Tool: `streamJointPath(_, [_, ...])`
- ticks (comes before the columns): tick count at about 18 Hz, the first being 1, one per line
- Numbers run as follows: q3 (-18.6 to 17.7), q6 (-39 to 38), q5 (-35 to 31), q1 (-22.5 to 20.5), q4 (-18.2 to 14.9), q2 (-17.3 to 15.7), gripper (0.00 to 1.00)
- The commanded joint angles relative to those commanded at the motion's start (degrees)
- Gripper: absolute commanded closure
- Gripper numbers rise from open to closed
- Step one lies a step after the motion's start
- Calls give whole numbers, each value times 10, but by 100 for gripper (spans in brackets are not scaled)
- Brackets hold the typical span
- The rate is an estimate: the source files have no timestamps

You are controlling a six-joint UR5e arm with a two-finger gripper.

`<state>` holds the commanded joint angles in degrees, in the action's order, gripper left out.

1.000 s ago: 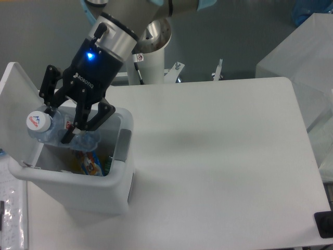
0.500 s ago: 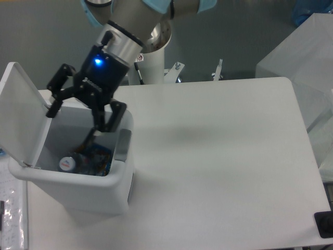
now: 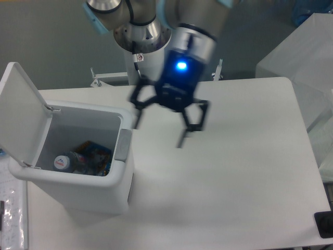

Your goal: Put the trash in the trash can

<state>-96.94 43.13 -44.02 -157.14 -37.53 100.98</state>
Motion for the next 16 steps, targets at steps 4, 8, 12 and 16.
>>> streamJointPath(4, [-29, 118, -154, -5, -18, 4, 0])
streamJointPath(8, [-36, 316, -262, 2, -44, 12, 0])
streamJointPath(12, [-18, 396, -321, 3, -152, 11, 0])
streamJointPath(16, [-7, 399, -366, 10, -199, 12, 0])
